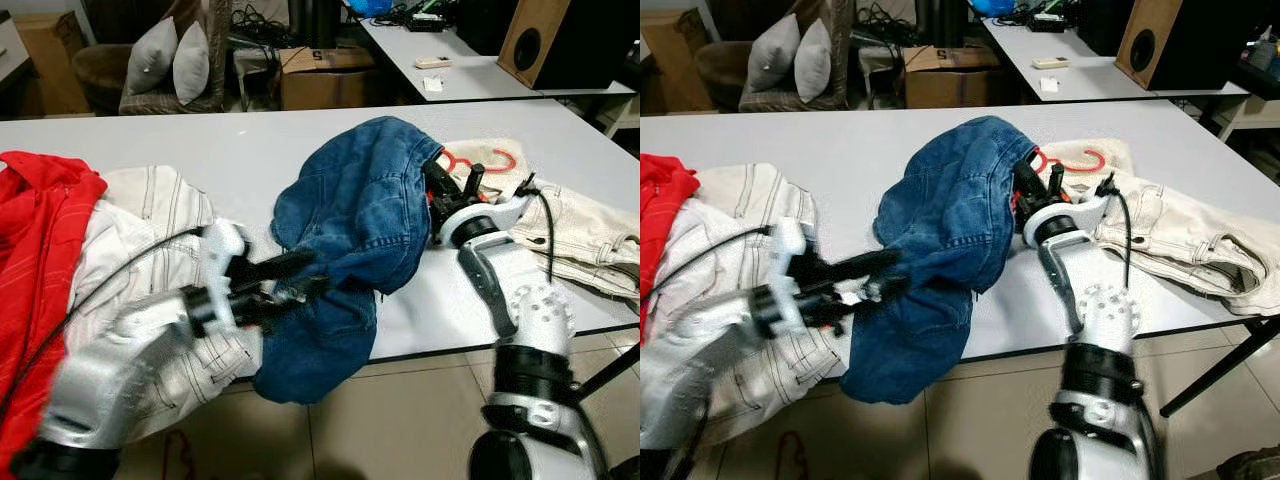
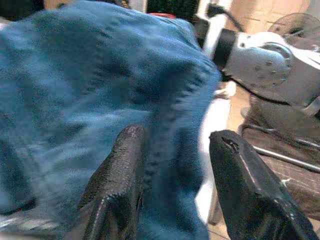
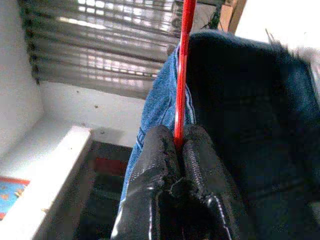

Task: Hang hanger

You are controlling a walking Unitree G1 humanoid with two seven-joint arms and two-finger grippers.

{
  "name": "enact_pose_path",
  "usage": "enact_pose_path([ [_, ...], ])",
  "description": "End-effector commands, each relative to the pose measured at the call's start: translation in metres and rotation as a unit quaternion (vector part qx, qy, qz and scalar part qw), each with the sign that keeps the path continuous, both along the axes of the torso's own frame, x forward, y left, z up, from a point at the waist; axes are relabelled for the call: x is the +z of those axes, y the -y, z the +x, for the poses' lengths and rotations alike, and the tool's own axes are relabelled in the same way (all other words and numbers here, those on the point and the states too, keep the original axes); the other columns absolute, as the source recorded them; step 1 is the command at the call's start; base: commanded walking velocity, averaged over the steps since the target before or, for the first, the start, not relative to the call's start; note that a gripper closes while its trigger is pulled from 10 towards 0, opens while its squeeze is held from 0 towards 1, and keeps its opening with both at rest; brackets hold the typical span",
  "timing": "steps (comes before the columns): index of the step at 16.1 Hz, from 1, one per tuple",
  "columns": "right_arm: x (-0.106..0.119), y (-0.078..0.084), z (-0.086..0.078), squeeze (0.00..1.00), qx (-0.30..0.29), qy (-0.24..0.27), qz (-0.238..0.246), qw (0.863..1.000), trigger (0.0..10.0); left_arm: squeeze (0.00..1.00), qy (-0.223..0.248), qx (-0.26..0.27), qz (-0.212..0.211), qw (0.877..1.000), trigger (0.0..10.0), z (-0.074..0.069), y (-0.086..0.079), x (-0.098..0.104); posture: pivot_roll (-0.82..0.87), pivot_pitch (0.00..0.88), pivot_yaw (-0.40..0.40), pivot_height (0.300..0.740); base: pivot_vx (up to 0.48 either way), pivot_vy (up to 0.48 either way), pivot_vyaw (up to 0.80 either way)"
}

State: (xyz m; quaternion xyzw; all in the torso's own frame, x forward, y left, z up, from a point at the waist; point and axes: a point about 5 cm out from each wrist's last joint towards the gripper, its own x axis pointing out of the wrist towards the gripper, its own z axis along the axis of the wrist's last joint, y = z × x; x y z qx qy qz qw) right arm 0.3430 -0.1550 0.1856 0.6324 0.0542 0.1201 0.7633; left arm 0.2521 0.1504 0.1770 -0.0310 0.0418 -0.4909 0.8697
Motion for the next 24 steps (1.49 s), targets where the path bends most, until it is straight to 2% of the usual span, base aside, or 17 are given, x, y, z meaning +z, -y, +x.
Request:
enact_pose_path([
  [1, 0.020, -0.002, 0.002, 0.00, 0.018, 0.046, -0.038, 0.998, 10.0, 0.00, 0.007, 0.012, 0.000, 1.000, 10.0, -0.001, -0.014, 0.009, 0.06, 0.000, -0.023, 0.740, 0.000, 0.000, 0.00],
  [2, 0.025, -0.003, 0.002, 0.00, 0.033, 0.064, -0.078, 0.994, 10.0, 0.00, 0.009, 0.026, 0.009, 1.000, 10.0, -0.002, -0.027, 0.012, 0.05, 0.000, -0.023, 0.740, 0.000, 0.000, 0.00],
  [4, 0.034, -0.002, 0.001, 0.00, 0.057, 0.092, -0.148, 0.983, 10.0, 0.00, 0.004, 0.044, 0.023, 0.999, 10.0, -0.004, -0.043, 0.017, 0.06, 0.000, -0.029, 0.740, 0.000, 0.000, 0.00],
  [5, 0.037, -0.002, 0.000, 0.00, 0.066, 0.101, -0.167, 0.978, 10.0, 0.00, 0.004, 0.049, 0.026, 0.998, 10.0, -0.005, -0.048, 0.019, 0.06, 0.000, -0.029, 0.740, 0.000, 0.000, 0.00],
  [6, 0.045, -0.002, -0.007, 0.00, 0.115, 0.148, -0.273, 0.943, 10.0, 0.00, 0.024, 0.078, 0.037, 0.996, 10.0, -0.001, -0.059, 0.027, 0.06, 0.000, -0.038, 0.740, 0.000, 0.000, 0.00],
  [7, 0.048, -0.003, -0.013, 0.00, 0.144, 0.168, -0.323, 0.920, 10.0, 0.00, 0.038, 0.092, 0.040, 0.994, 10.0, 0.003, -0.060, 0.031, 0.06, 0.000, -0.039, 0.740, 0.000, 0.000, 0.00],
  [8, 0.049, -0.002, -0.015, 0.00, 0.151, 0.174, -0.334, 0.914, 10.0, 0.00, 0.044, 0.098, 0.038, 0.994, 10.0, 0.004, -0.060, 0.033, 0.05, 0.000, -0.046, 0.740, 0.000, 0.000, 0.00],
  [10, 0.059, 0.011, -0.028, 0.00, 0.173, 0.201, -0.392, 0.881, 10.0, 0.00, 0.076, 0.139, 0.040, 0.987, 10.0, 0.012, -0.052, 0.040, 0.05, 0.000, -0.042, 0.740, 0.000, 0.000, 0.00],
  [12, 0.062, 0.022, -0.039, 0.00, 0.191, 0.215, -0.439, 0.851, 10.0, 0.00, 0.069, 0.171, 0.069, 0.980, 10.0, 0.014, -0.045, 0.025, 0.04, 0.000, -0.033, 0.740, 0.000, 0.000, 0.00],
  [13, 0.063, 0.025, -0.046, 0.00, 0.201, 0.218, -0.464, 0.835, 10.0, 0.00, 0.067, 0.184, 0.085, 0.977, 10.0, 0.012, -0.041, 0.014, 0.03, 0.000, -0.027, 0.740, 0.000, 0.000, 0.00],
  [14, 0.064, 0.026, -0.049, 0.00, 0.205, 0.219, -0.470, 0.830, 10.0, 0.00, 0.066, 0.190, 0.092, 0.975, 10.0, 0.011, -0.040, 0.011, 0.03, 0.000, -0.027, 0.740, 0.000, 0.000, 0.00],
  [15, 0.063, 0.028, -0.062, 0.00, 0.223, 0.219, -0.500, 0.807, 10.0, 0.00, 0.065, 0.235, 0.092, 0.965, 10.0, 0.007, -0.039, 0.001, 0.03, 0.000, -0.021, 0.740, 0.000, 0.000, 0.00],
  [16, 0.062, 0.029, -0.068, 0.00, 0.230, 0.216, -0.512, 0.799, 10.0, 0.00, 0.059, 0.251, 0.090, 0.962, 10.0, 0.004, -0.040, -0.002, 0.03, 0.000, -0.021, 0.740, 0.000, 0.000, 0.00],
  [17, 0.060, 0.031, -0.080, 0.00, 0.246, 0.210, -0.537, 0.779, 10.0, 0.00, 0.039, 0.267, 0.080, 0.960, 10.0, -0.006, -0.039, -0.009, 0.02, 0.000, -0.025, 0.740, 0.000, 0.000, 0.00],
  [18, 0.056, 0.032, -0.089, 0.00, 0.257, 0.206, -0.555, 0.764, 10.0, 0.00, 0.032, 0.263, 0.089, 0.960, 10.0, -0.013, -0.034, -0.015, 0.03, 0.000, -0.032, 0.740, 0.000, 0.000, 0.00],
  [21, 0.046, 0.032, -0.105, 0.00, 0.270, 0.188, -0.585, 0.741, 10.0, 0.00, 0.028, 0.264, 0.107, 0.958, 10.0, -0.020, -0.026, -0.025, 0.03, 0.000, -0.038, 0.740, -0.104, 0.000, 0.00],
  [24, 0.037, 0.032, -0.116, 0.00, 0.262, 0.174, -0.600, 0.735, 10.0, 0.00, 0.026, 0.270, 0.118, 0.955, 10.0, -0.022, -0.025, -0.029, 0.02, 0.000, -0.029, 0.740, -0.315, 0.000, 0.00],
])
